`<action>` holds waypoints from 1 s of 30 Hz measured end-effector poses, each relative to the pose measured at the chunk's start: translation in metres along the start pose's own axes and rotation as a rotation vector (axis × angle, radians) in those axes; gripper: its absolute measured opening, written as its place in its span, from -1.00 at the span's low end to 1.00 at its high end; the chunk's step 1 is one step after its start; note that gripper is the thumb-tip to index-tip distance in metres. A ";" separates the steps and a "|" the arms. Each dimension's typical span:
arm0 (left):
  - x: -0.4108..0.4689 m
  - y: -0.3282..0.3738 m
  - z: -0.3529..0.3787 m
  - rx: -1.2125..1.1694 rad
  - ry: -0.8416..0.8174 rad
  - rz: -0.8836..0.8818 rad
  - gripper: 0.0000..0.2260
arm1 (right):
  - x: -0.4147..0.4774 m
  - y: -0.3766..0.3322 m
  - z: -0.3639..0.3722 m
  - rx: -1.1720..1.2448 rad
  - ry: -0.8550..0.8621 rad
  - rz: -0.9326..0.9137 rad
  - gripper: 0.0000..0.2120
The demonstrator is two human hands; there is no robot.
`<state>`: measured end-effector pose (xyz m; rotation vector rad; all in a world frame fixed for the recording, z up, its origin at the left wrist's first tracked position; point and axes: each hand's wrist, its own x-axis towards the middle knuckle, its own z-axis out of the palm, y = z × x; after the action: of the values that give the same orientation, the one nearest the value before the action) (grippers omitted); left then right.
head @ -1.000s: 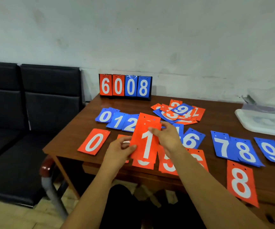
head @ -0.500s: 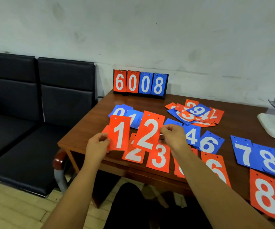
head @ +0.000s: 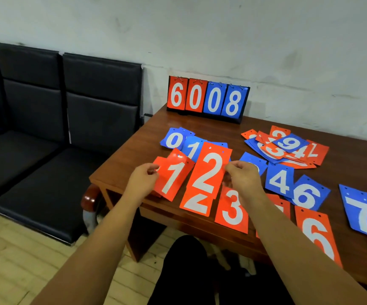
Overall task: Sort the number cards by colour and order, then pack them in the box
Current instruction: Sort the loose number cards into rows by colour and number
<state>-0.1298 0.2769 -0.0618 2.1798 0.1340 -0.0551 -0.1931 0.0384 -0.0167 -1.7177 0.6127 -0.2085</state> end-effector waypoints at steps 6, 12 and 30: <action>0.014 -0.014 -0.022 0.071 0.072 -0.031 -0.69 | 0.006 0.003 -0.003 0.001 0.036 0.031 -0.85; 0.014 -0.017 -0.042 -0.030 0.145 -0.047 -0.71 | -0.002 0.002 0.007 0.006 -0.006 0.032 -0.82; -0.027 -0.032 0.007 0.498 -0.063 0.523 -0.72 | -0.022 0.033 0.027 -0.658 0.024 -0.165 -0.72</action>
<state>-0.1599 0.2877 -0.0895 2.6342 -0.5390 0.1558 -0.2092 0.0686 -0.0505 -2.4081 0.5932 -0.1510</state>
